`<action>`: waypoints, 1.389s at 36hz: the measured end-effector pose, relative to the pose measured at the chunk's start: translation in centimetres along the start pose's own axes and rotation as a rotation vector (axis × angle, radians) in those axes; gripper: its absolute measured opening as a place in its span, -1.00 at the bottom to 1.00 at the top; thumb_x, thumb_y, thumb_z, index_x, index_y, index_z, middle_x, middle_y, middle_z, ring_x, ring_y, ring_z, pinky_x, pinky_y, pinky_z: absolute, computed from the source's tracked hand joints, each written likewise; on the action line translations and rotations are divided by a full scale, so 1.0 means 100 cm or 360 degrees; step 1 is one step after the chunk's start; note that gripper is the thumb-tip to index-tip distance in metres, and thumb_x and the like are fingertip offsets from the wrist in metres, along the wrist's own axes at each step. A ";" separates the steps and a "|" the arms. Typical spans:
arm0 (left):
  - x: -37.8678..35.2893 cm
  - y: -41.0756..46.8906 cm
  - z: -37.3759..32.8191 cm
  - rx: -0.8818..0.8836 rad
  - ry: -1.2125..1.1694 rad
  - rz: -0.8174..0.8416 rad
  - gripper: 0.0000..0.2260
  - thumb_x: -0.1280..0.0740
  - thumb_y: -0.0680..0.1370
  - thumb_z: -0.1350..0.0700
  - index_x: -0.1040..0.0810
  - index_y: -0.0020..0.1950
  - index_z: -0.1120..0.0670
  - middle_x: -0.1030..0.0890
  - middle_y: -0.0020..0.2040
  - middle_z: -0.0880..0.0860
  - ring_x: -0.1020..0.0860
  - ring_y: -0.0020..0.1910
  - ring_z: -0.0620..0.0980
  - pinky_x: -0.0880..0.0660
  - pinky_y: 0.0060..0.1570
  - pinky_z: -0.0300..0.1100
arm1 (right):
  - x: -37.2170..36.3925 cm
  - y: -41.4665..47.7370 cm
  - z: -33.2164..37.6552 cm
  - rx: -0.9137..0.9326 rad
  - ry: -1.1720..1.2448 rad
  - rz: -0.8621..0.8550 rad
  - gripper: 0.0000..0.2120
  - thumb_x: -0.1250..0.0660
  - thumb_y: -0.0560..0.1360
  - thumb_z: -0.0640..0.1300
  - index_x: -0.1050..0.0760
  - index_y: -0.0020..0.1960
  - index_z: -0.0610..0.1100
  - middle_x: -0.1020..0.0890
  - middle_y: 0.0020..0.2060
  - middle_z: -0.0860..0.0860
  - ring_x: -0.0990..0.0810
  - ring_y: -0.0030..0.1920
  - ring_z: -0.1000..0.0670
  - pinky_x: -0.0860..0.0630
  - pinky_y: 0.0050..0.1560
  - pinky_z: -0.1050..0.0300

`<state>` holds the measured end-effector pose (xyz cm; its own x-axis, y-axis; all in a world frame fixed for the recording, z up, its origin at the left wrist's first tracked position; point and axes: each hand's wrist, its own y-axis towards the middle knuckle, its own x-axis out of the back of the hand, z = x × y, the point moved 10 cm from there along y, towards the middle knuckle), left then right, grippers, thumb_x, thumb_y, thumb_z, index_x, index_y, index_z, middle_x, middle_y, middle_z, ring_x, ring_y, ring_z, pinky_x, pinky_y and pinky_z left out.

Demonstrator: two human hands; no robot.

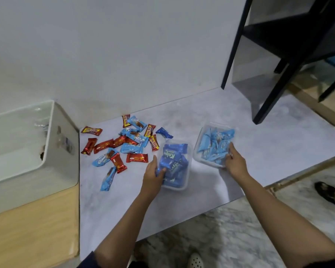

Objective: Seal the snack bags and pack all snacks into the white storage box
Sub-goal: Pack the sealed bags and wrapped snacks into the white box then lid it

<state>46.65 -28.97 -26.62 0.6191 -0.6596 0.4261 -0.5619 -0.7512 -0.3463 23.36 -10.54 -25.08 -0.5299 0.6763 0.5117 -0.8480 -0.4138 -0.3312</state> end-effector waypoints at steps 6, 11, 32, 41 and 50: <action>-0.015 -0.003 -0.007 0.0090 -0.0133 -0.0124 -0.45 -0.18 0.61 0.04 -0.04 0.53 0.09 -0.30 0.44 0.15 -0.38 0.35 0.10 -0.43 0.27 -0.04 | 0.018 0.002 0.012 -0.0019 0.0212 -0.0061 -0.52 -0.04 0.61 -0.30 -0.13 0.51 -0.08 -0.37 0.40 -0.13 -0.43 0.30 -0.17 -0.39 0.33 -0.01; -0.029 0.002 -0.017 0.0191 -0.0316 -0.0189 -0.46 -0.18 0.61 0.11 -0.03 0.53 0.07 -0.24 0.48 0.14 -0.31 0.41 0.12 -0.34 0.32 -0.05 | 0.026 -0.004 0.035 0.0038 0.0505 0.0023 -0.55 -0.08 0.62 -0.27 -0.21 0.48 -0.04 -0.38 0.37 -0.06 -0.47 0.08 -0.02 -0.54 0.05 -0.01; -0.021 0.000 -0.050 -0.0073 -0.0648 0.0334 -0.58 -0.06 0.64 0.00 -0.09 0.50 -0.09 -0.31 0.44 -0.04 -0.36 0.25 -0.16 -0.41 0.08 -0.35 | -0.055 -0.037 0.055 0.0345 0.0066 0.0507 -0.53 -0.09 0.63 -0.15 -0.12 0.50 0.06 -0.41 0.32 -0.09 -0.48 0.19 -0.05 -0.46 0.11 0.18; -0.018 0.001 -0.050 -0.0020 -0.0662 0.0356 -0.52 -0.12 0.62 0.04 -0.03 0.51 -0.13 -0.22 0.50 0.02 -0.31 0.41 0.04 -0.49 -0.01 -0.30 | -0.072 -0.044 0.043 0.0054 0.0506 0.0793 -0.48 -0.09 0.62 -0.08 0.01 0.47 0.27 -0.49 0.18 0.08 -0.58 0.03 0.09 -0.59 0.01 -0.05; 0.010 -0.010 -0.063 -0.0095 -0.0688 0.0318 -0.52 -0.18 0.61 0.05 -0.10 0.50 -0.13 -0.34 0.43 0.05 -0.46 0.21 -0.05 -0.52 0.02 -0.21 | -0.064 -0.055 0.063 0.0105 0.0542 0.0755 -0.47 -0.21 0.58 -0.13 -0.14 0.45 0.24 -0.56 0.12 -0.05 -0.63 0.02 -0.02 -0.64 -0.07 -0.05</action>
<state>44.38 -28.76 -20.58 0.6602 -0.7503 -0.0348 -0.7158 -0.6145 -0.3318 31.29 -16.44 -21.52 -0.8272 0.5610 0.0326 -0.5238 -0.7488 -0.4061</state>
